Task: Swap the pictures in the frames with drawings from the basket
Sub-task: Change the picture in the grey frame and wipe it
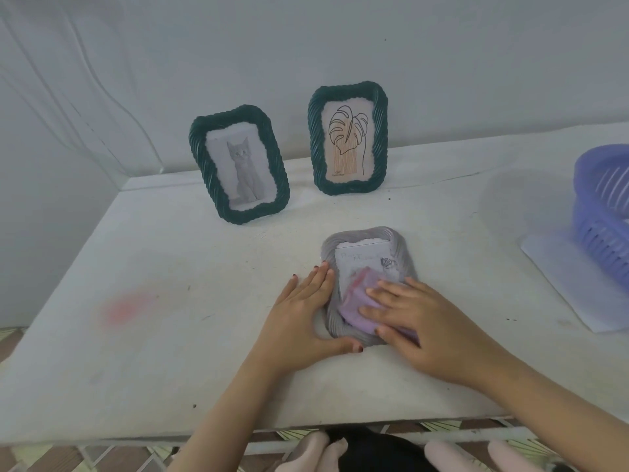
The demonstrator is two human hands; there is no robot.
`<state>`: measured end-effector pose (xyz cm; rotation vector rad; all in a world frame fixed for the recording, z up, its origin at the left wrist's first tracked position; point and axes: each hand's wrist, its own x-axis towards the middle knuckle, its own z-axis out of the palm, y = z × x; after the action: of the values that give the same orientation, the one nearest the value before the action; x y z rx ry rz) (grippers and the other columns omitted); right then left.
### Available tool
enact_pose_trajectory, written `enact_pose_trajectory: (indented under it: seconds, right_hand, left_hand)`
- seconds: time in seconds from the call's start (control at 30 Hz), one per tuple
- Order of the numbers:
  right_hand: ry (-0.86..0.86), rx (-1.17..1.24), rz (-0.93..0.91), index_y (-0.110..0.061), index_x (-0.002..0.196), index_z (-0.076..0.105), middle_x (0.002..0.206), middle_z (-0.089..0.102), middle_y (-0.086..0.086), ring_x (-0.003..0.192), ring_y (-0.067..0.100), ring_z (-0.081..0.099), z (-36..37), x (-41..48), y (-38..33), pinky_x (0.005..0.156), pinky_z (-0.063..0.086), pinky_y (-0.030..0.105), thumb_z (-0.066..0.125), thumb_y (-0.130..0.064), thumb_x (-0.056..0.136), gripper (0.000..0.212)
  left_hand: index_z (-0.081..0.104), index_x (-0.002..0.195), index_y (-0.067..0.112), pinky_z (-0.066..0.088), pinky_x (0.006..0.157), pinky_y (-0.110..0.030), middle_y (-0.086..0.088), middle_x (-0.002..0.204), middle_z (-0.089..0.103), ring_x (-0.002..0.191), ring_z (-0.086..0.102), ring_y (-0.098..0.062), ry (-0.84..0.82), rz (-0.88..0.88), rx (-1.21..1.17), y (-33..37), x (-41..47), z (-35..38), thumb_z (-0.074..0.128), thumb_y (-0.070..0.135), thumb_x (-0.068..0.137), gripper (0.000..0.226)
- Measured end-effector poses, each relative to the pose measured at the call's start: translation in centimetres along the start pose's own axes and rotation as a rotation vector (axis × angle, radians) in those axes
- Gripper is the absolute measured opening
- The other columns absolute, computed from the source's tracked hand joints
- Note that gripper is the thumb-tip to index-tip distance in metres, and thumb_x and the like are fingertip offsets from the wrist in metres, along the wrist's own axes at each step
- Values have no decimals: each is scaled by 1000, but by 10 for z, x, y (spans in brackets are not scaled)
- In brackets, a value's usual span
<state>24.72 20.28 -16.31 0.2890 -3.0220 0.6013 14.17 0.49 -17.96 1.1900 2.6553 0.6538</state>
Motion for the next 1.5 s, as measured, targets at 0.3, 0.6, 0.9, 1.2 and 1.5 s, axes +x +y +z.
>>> enact_pose_trajectory:
  seconds: [0.3,0.6,0.9,1.2,1.5]
  right_hand:
    - [93,-37,142,-32,129,51,143,44,-6,140,17,27,-16,42,36,113,8,35,29,-41,88,48]
    - [6,89,-60,-22,129,53,140,45,-6,135,5,30,1,17,3,113,8,27,28,-42,92,49]
    - [59,-14,-115,-25,114,65,123,61,-10,123,-1,40,-20,-12,35,105,23,41,34,-33,87,42]
    - [180,18,168,-18,124,58,137,51,1,132,17,40,-25,22,56,112,19,41,45,-16,95,32]
    - [409,-196,534,-3,115,62,123,60,19,122,33,50,-21,-14,70,106,23,54,52,-6,88,29]
  left_hand:
    - [-3,139,32,-6,116,-25,16,151,-2,139,-4,7,-42,-3,-26,4,-1,-3,51,84,55,113]
    - [6,144,29,-9,111,-15,20,149,0,138,-3,10,-29,-5,-34,2,1,-3,45,87,51,116]
    - [3,143,29,-12,110,-13,21,149,-2,138,-4,10,-25,-1,-39,2,0,-2,41,91,51,117]
    - [9,147,24,-9,112,-21,19,149,-1,141,0,5,-22,-1,-36,5,-3,-3,46,88,52,120]
    - [10,147,25,-5,115,-24,20,148,-3,139,1,7,-2,-5,-28,4,-5,-1,44,83,56,113]
